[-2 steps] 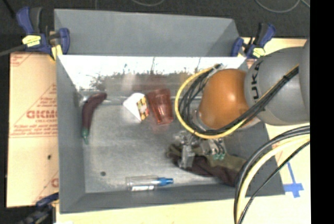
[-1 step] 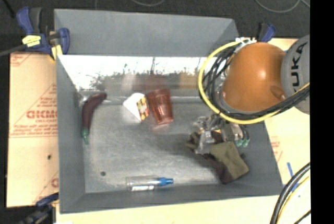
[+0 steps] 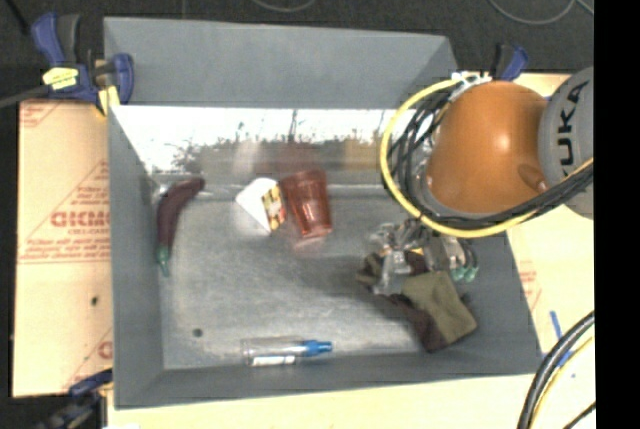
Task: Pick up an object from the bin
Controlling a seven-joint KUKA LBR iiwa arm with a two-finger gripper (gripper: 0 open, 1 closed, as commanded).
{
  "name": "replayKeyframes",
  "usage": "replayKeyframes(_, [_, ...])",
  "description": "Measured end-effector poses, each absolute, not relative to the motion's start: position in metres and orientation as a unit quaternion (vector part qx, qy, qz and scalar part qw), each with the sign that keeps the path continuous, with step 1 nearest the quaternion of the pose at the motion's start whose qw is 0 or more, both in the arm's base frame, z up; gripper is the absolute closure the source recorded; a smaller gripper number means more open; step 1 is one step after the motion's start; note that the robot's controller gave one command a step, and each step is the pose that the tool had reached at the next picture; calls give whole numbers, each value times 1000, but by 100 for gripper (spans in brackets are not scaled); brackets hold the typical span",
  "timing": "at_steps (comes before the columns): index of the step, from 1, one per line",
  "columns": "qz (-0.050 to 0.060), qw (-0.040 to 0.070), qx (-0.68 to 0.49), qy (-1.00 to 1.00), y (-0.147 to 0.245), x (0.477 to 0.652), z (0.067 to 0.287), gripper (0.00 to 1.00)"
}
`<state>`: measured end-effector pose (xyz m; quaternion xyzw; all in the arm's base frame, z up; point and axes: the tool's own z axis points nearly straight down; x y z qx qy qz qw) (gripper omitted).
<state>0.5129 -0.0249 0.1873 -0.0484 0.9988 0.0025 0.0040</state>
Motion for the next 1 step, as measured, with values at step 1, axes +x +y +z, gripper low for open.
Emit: replayKeyframes(1, [2,6,-25,1000,-35,520,308,100])
